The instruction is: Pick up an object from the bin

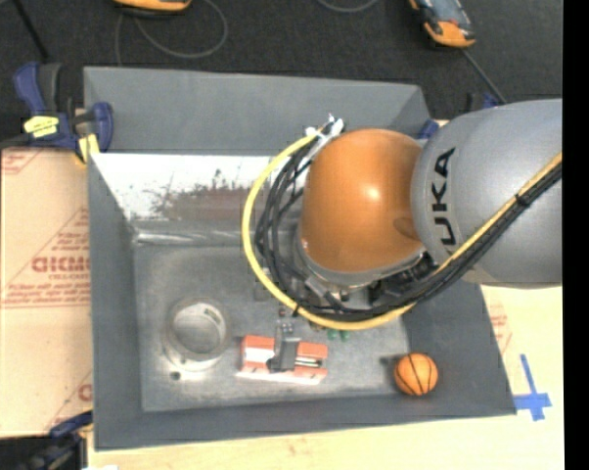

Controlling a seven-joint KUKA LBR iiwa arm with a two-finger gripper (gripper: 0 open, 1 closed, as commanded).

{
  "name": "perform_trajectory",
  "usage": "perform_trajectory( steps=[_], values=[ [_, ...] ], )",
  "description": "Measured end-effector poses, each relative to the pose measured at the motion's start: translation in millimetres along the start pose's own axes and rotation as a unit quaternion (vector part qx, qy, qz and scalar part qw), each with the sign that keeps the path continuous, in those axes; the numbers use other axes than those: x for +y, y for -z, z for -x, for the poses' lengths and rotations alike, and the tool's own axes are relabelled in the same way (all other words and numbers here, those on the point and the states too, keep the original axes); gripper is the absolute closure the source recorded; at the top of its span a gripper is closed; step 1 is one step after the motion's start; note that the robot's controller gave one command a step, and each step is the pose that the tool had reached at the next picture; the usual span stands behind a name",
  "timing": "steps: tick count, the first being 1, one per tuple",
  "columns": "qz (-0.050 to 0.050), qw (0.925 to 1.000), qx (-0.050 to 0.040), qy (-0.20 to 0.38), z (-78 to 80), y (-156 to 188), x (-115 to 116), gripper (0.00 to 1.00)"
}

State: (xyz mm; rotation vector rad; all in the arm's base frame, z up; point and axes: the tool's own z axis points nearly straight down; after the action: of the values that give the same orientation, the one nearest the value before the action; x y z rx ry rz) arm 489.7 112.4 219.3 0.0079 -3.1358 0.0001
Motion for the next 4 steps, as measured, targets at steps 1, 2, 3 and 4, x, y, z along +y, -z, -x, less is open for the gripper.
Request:
perform_trajectory(
  steps=[1,2,3,4],
  values=[
    [0.001,1.0000,-0.0040,-0.002,1.6,4.4,-0.7,0.00],
    [0.000,0.9998,-0.0054,0.020,0.7,-22.3,-18.8,0.00],
    [0.000,0.9999,-0.0037,-0.016,-4.5,-43.6,-32.3,0.00],
    [0.000,0.9992,-0.0033,-0.039,-5.3,-47.4,-34.7,0.00]
  ],
)
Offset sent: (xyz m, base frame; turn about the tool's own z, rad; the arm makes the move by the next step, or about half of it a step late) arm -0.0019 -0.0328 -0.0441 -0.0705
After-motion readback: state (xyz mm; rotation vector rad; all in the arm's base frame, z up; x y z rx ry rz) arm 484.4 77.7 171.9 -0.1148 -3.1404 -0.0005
